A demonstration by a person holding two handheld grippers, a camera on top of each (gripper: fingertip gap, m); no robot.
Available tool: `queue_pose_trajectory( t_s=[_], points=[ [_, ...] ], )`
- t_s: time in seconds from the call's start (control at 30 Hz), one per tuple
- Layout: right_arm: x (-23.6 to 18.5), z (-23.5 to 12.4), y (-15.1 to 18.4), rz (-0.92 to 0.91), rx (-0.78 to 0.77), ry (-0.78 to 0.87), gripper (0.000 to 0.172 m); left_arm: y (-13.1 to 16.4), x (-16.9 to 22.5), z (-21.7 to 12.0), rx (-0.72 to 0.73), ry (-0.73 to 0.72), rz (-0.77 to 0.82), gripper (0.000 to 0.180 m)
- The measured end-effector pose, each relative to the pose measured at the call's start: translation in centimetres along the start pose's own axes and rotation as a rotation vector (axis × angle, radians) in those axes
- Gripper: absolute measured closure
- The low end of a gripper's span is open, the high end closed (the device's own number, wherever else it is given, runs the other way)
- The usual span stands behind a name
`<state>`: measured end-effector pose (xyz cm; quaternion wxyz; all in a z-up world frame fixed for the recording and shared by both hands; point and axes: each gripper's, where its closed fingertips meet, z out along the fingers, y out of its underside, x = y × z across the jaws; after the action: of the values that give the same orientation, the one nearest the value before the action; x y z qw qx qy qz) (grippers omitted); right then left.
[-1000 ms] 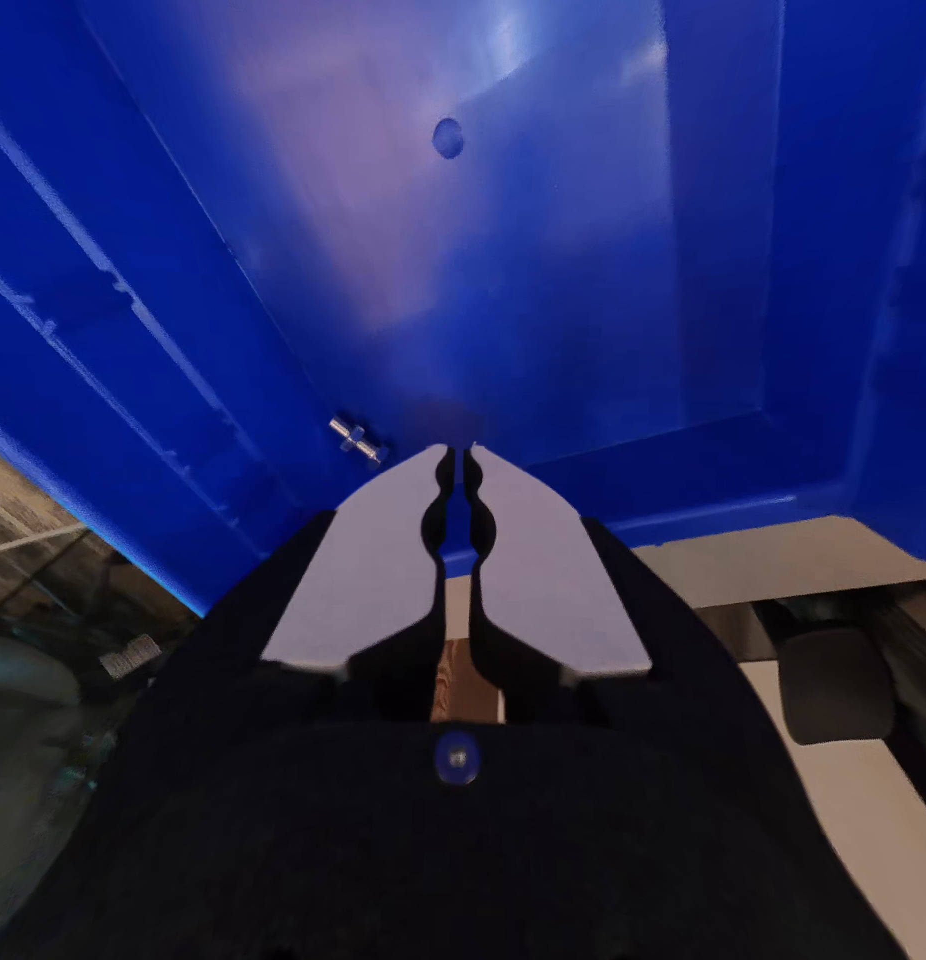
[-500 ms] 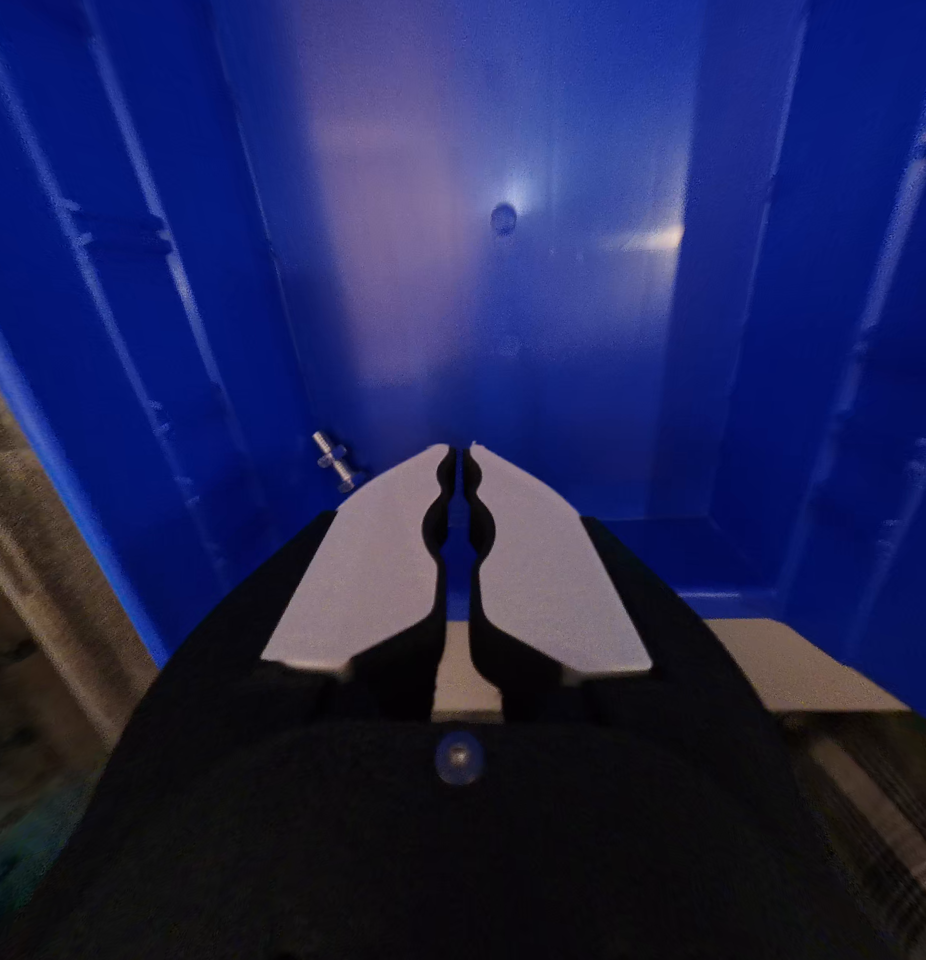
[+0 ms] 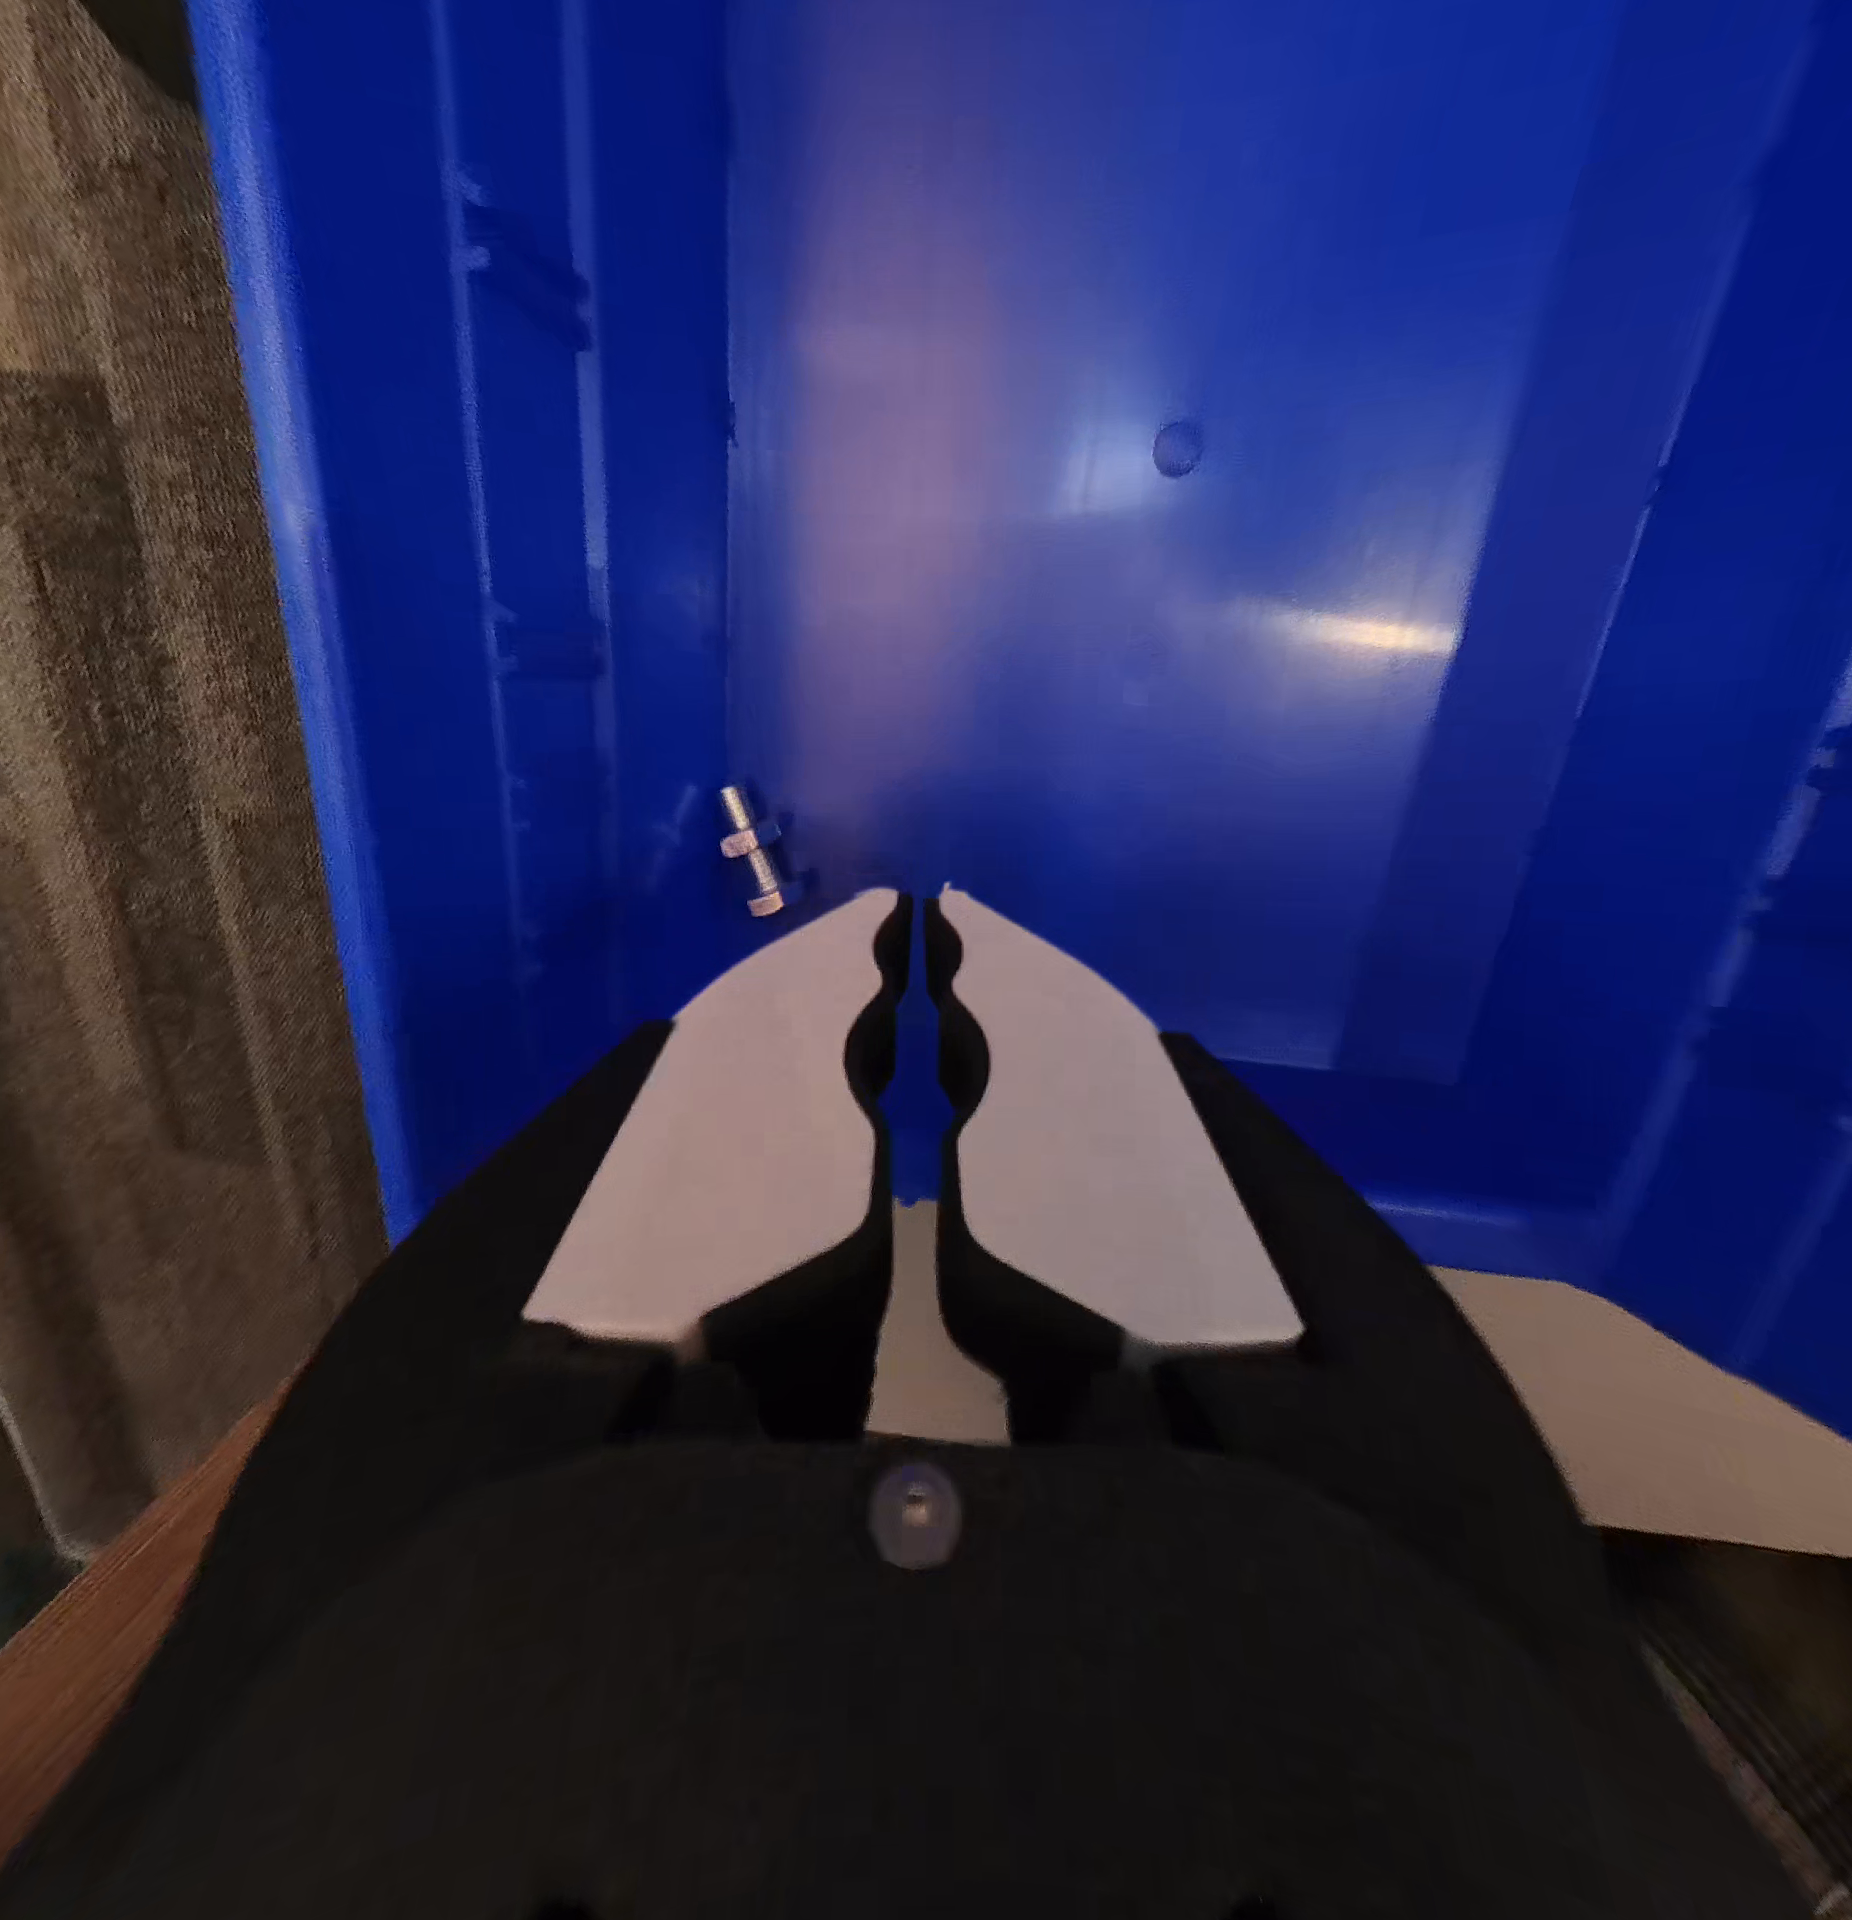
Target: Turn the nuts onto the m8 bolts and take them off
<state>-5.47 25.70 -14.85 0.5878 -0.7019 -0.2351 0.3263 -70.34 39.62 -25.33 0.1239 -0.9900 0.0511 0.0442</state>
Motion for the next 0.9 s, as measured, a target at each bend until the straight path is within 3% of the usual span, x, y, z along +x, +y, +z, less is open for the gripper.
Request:
queue_pose_trajectory(
  t_s=[0.23, 0.5, 0.9],
  points=[
    [0.0, -0.5, -0.1, -0.004, -0.009, 0.002, 0.119, 0.0, 0.8, 2.1, -0.089, -0.003, -0.002, 0.175],
    [-0.1, -0.8, -0.3, 0.005, -0.004, 0.004, 0.118, 0.2, 0.5, 2.8, -0.166, 0.013, -0.04, 0.152],
    [-0.4, -0.7, -0.7, -0.004, -0.008, -0.005, 0.119, 1.7, -0.4, 4.1, -0.293, -0.042, -0.084, 0.145]
  ],
)
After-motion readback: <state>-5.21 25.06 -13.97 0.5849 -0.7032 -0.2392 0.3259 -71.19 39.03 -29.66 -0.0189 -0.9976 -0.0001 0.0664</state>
